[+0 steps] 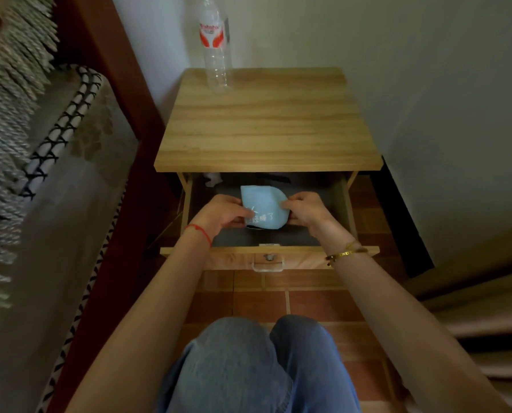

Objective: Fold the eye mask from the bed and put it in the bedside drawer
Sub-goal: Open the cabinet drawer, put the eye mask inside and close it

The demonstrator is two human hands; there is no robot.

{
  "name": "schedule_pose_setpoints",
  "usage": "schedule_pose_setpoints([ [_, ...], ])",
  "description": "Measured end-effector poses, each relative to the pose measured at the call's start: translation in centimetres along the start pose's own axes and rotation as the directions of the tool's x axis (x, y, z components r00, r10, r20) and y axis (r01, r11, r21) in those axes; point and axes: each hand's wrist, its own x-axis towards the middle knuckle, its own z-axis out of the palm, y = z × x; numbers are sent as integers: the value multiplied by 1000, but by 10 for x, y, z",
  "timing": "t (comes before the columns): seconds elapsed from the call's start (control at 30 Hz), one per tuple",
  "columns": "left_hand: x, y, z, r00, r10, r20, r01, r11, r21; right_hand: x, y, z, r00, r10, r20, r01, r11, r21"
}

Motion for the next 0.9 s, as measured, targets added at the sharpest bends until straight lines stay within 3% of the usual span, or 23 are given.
schedule_pose_setpoints([
  [0.47,19,-4,20,987,-158,31,159,987,-34,39,8,12,967,255,29,-245,950,-195],
  [0.9,25,-9,24,988,-152,-8,151,986,-71,42,13,11,961,262,91,-240,950,-202],
])
